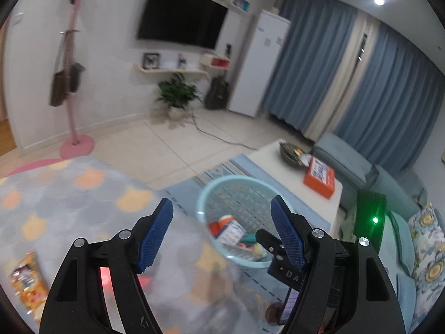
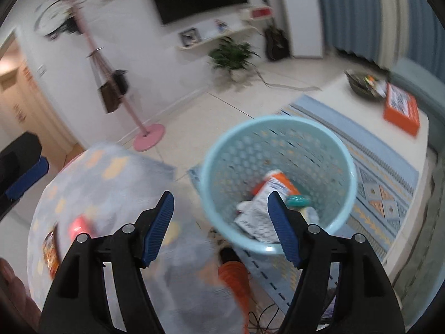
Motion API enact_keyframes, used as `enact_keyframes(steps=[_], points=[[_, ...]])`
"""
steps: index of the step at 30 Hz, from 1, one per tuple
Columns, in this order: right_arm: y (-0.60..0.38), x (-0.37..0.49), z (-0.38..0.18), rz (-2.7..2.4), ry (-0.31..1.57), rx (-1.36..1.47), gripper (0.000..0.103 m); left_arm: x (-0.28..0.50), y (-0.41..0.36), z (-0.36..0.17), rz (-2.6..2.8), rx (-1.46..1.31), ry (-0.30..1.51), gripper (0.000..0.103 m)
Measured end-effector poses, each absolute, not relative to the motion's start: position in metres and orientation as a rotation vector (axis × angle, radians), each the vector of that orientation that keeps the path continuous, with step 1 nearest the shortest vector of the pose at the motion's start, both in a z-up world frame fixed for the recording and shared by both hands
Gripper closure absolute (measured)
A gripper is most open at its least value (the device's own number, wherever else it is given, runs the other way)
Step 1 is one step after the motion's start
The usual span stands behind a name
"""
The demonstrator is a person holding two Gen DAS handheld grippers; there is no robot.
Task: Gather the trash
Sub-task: 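Grasp the orange snack bag with the left tool while the right tool grasps the pink clay pack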
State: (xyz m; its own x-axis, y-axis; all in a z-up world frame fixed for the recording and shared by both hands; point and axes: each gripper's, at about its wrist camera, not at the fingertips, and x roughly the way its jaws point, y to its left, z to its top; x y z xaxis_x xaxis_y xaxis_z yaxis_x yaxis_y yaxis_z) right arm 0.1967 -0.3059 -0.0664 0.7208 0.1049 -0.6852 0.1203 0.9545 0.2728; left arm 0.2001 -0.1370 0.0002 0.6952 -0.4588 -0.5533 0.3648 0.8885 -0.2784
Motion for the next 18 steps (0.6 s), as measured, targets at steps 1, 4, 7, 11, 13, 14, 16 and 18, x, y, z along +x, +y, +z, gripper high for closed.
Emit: enact_keyframes(steps=[1,4,7,11,13,14,16,18], points=[[-0.293,0.191,-0.059,0.012,0.751,0.282,0.036,0.196,-0.129,0.004,-0.449,-0.159,0.647,0.032],[-0.263,0.177,-0.042,0.060,0.699,0.218,0.031,0.177,-0.097,0.015,-0.387,-0.182,0.610,0.032],[-0.234,0.165,-0.030,0.118,0.660,0.160,0.030,0.159,-0.065,0.019,-0.324,-0.200,0.587,0.032],[-0.205,0.152,-0.022,0.176,0.619,0.097,0.026,0.141,-0.025,0.019,-0.240,-0.243,0.572,0.032],[-0.193,0.148,-0.021,0.197,0.592,0.077,0.021,0.133,-0.007,0.016,-0.196,-0.266,0.566,0.032],[-0.189,0.145,-0.023,0.209,0.583,0.075,0.020,0.129,0.003,0.015,-0.177,-0.270,0.563,0.032],[-0.179,0.143,-0.028,0.239,0.573,0.072,0.020,0.121,0.017,0.009,-0.126,-0.263,0.567,0.032],[-0.169,0.140,-0.035,0.264,0.574,0.058,0.020,0.115,0.030,0.002,-0.087,-0.258,0.576,0.032]])
